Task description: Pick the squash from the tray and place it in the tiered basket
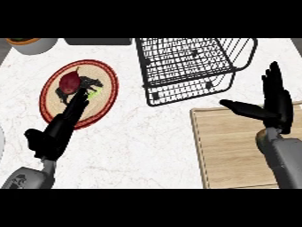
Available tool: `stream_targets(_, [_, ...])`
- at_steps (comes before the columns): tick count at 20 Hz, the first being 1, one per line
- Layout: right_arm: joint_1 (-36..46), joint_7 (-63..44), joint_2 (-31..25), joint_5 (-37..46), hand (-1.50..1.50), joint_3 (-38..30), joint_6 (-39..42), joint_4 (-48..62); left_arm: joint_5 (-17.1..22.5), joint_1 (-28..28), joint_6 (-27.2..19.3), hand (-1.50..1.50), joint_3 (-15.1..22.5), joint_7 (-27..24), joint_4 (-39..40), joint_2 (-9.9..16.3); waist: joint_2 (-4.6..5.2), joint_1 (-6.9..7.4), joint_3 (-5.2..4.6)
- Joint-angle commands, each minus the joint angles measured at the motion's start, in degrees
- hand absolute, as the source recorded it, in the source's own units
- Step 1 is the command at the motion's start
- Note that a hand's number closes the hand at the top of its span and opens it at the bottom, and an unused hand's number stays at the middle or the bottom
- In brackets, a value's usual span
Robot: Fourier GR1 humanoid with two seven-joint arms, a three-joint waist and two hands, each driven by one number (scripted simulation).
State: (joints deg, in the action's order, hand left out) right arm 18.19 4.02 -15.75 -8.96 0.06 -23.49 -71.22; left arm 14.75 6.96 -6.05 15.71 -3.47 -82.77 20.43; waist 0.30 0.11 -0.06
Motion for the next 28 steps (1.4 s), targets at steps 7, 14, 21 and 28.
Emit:
stream_targets(7, [-3.3,-15.0,-13.2,15.5,-1.50,7.1,-2.7,-15.0,-1.2,-1.9,0.9,0.00,0.0,-4.6,5.2,-3.8,-0.96,-1.72,-0.29])
stream_targets(14, [-5.8,-34.7,-31.0,25.1,-1.50,16.1,15.4,-16.1,-1.9,-1.9,0.0,0.00,0.3,-3.7,4.9,-3.9,-1.33,-2.60,-0.79])
stream_targets(21, [-1.2,-59.7,-36.3,20.8,-1.50,21.9,34.4,-33.2,-0.8,-1.1,2.8,0.00,-0.9,-4.2,5.0,-2.4,-1.08,-1.46,-0.37])
stream_targets(28, [2.0,-82.2,-33.5,17.0,-1.50,22.3,39.0,-46.5,-2.3,-1.3,2.2,0.00,-0.7,-5.0,5.5,-4.6,-0.55,-0.43,-0.07])
